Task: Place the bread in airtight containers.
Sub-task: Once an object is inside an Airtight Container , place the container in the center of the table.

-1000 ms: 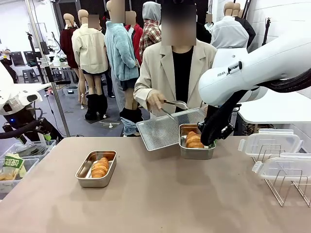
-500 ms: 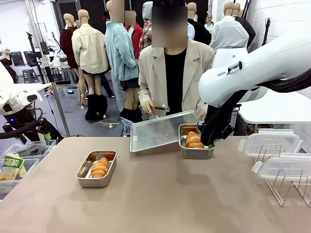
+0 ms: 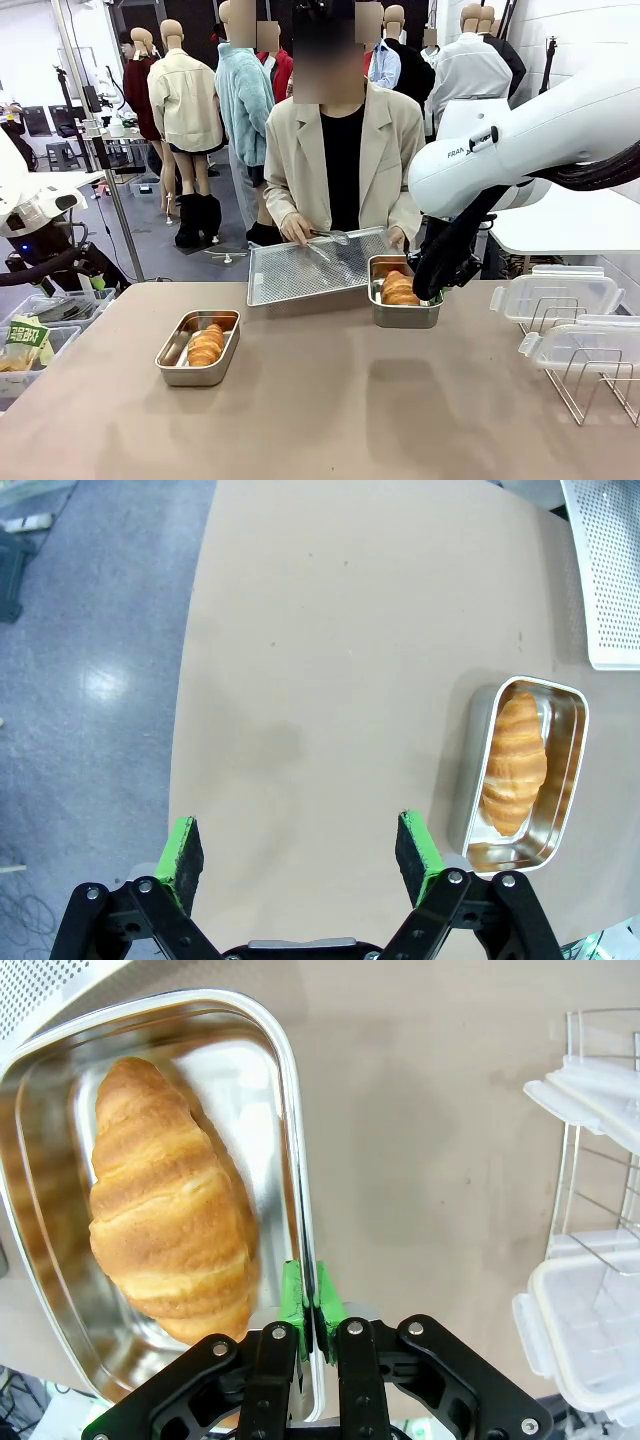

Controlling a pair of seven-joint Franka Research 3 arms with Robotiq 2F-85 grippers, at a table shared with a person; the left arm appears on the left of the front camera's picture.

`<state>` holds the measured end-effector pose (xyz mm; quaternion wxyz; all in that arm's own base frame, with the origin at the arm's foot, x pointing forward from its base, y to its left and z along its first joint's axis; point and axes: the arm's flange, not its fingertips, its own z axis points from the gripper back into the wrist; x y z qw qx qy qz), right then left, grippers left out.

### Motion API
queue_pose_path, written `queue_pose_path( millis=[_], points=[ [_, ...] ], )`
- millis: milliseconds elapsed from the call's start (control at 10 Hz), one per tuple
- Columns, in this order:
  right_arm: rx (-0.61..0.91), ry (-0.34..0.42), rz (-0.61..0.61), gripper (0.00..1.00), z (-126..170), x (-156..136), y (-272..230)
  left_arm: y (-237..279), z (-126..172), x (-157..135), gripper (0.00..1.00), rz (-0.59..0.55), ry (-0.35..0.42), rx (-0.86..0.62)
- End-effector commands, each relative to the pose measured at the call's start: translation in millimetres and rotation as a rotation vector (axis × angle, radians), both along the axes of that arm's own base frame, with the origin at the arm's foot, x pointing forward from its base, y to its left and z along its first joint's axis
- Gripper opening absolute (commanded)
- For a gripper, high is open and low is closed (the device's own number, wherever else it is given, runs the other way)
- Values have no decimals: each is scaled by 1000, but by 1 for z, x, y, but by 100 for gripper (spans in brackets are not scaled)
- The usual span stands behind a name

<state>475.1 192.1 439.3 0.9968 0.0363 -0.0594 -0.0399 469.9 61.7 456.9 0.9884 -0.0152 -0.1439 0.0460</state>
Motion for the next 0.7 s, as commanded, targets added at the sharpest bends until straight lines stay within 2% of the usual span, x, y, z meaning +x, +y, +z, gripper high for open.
queue_pose_path(
  millis=[0, 500, 600],
  points=[
    [-8, -15, -8, 0, 1, -3, 0, 3, 2, -2, 100, -3, 0, 10],
    [0, 0, 0, 0, 0, 0, 0, 3, 2, -2, 100, -3, 0, 10],
    [-26, -16, -5, 0, -11, 5, 2, 3, 2, -2, 100, -3, 0, 10]
  ],
)
